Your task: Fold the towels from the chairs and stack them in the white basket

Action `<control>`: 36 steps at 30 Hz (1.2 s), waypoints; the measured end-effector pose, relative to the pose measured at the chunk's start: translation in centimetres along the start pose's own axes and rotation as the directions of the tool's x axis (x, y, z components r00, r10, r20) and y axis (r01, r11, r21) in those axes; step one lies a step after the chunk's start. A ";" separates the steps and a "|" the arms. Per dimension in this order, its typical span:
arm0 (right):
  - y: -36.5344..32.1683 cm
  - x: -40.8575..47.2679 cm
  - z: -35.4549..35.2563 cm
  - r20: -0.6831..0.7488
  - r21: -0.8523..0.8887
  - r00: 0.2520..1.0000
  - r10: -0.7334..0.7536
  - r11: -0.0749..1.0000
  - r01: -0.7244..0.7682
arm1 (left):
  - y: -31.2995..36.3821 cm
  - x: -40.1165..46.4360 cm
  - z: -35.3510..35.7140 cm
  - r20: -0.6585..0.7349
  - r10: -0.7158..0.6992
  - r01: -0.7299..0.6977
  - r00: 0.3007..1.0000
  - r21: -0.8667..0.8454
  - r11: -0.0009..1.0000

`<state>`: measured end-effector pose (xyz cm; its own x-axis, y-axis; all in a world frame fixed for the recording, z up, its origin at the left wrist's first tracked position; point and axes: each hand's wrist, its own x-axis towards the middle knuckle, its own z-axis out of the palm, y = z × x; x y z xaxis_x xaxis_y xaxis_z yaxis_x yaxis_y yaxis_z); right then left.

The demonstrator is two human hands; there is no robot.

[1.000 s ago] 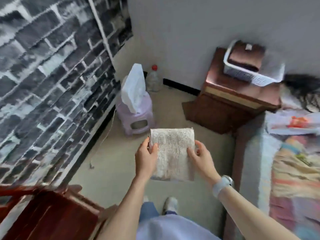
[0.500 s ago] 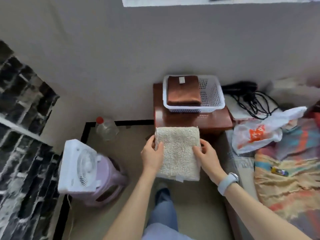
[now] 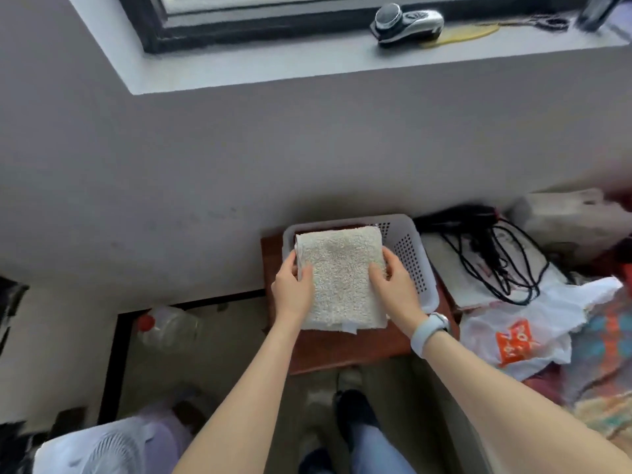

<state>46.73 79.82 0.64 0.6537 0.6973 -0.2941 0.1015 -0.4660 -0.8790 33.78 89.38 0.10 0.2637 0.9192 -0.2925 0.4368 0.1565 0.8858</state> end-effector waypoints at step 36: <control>-0.1 10.6 1.5 0.417 -0.720 0.906 -0.075 0.581 0.380 | -0.2 9.1 3.9 0.418 0.134 -0.429 0.899 0.771 0.470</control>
<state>52.53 88.12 -2.92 0.2715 0.8937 -0.3571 0.8472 -0.3980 -0.3520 39.49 96.30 -4.11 0.6548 0.6959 -0.2948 0.7557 -0.5993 0.2640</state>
